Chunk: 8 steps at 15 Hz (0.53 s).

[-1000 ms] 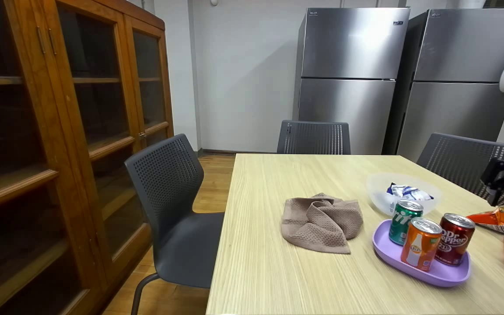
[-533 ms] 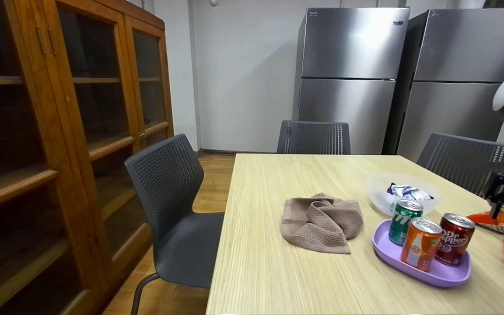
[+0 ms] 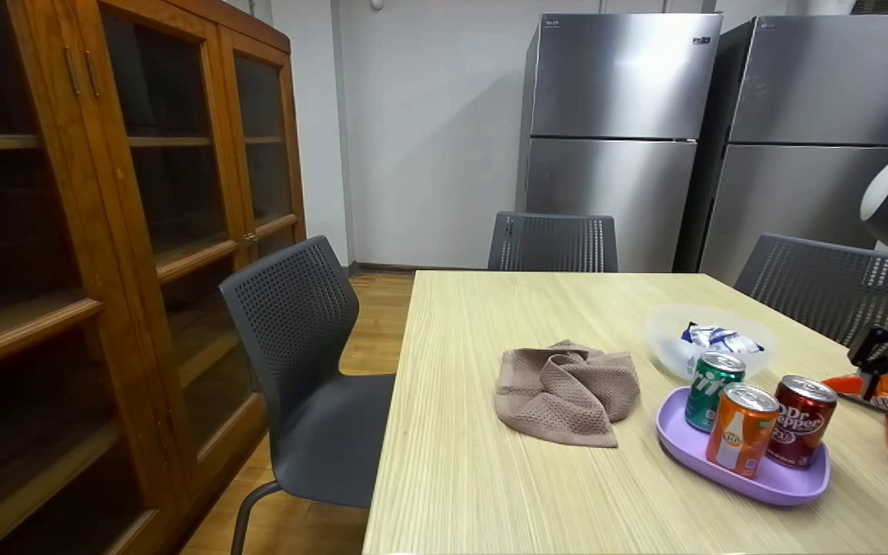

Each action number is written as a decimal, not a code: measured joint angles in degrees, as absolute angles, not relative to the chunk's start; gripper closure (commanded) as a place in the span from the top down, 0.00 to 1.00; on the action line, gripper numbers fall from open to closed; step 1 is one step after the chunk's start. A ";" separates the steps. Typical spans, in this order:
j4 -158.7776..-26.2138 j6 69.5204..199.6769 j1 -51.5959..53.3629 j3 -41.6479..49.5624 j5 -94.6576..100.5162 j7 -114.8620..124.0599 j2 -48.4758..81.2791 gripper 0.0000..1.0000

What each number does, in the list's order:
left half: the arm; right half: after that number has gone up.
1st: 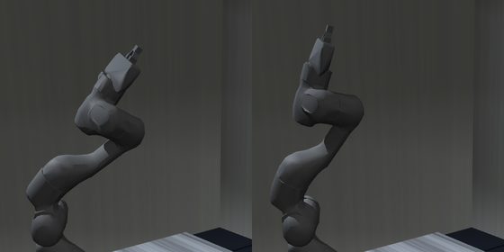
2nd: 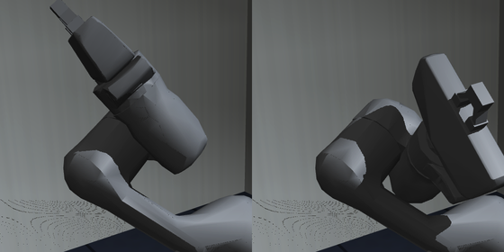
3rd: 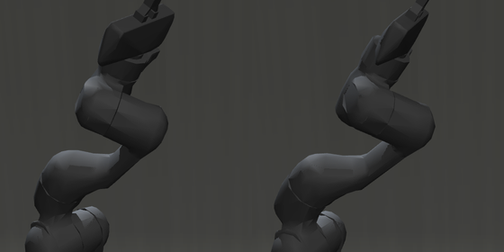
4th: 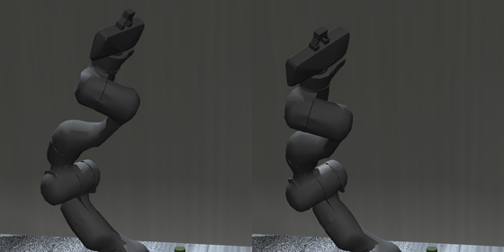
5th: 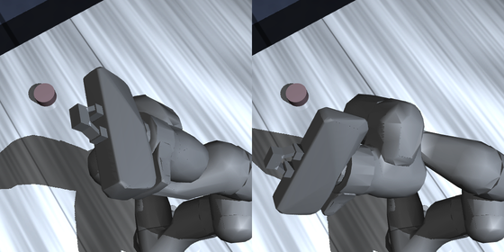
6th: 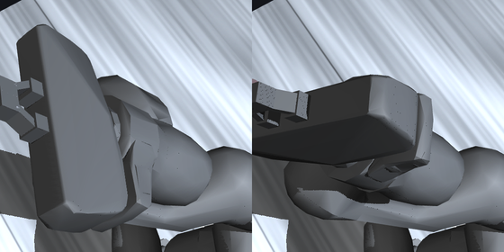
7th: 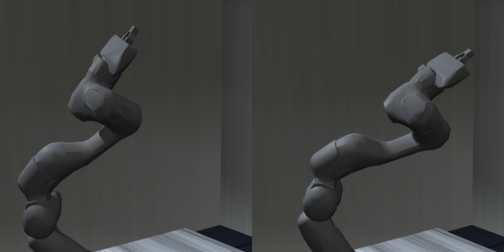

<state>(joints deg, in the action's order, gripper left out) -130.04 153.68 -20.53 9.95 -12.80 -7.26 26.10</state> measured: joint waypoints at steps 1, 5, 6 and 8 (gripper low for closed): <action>-129.50 153.68 -20.85 9.75 -12.80 -7.26 26.66 1.00; -127.76 153.68 -21.67 8.85 -12.85 -7.26 28.53 1.00; -127.45 153.68 -21.73 8.68 -12.85 -7.26 28.91 1.00; -126.98 153.68 -21.82 8.33 -12.87 -7.26 29.47 0.72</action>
